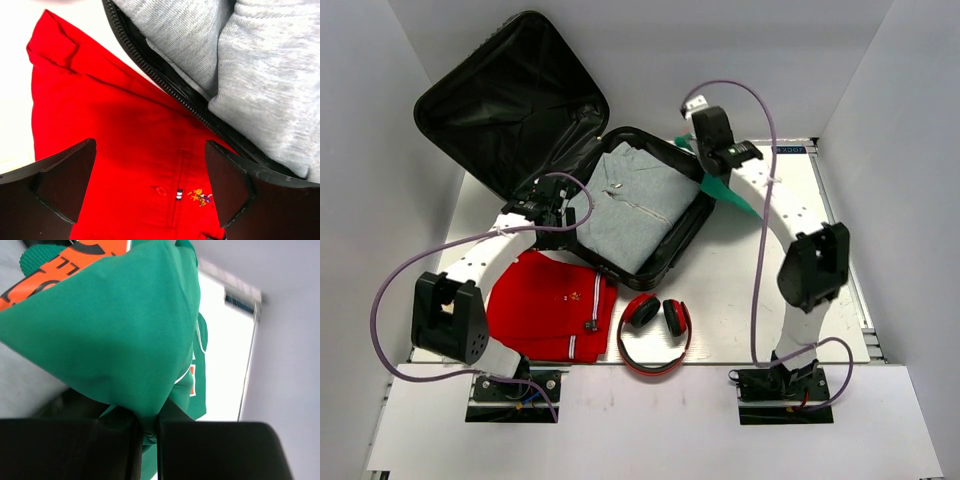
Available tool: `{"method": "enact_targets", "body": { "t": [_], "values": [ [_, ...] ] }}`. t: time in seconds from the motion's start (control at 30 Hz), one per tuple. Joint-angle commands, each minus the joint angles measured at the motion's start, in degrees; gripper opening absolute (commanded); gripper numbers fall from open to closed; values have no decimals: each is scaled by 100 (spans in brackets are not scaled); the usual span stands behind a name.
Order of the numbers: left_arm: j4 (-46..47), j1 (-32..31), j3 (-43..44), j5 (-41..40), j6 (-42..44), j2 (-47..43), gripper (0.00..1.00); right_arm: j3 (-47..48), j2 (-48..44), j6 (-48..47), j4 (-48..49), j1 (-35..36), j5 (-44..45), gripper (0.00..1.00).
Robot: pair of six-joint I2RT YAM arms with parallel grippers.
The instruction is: Pack the luggage
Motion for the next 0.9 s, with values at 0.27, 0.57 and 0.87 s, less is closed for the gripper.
{"method": "enact_targets", "body": {
  "t": [0.27,0.57,0.87],
  "values": [
    [130,143,-56,363,-127,254,95,2200,1077,-1292,-204,644,-2249,0],
    [261,170,-92,434,-268,562,88,1796,840,-466,-898,1434,-3533,0],
    [358,248,-171,407,-356,501,88,681,611,26,-1146,2015,-3745,0]
  ]
}}
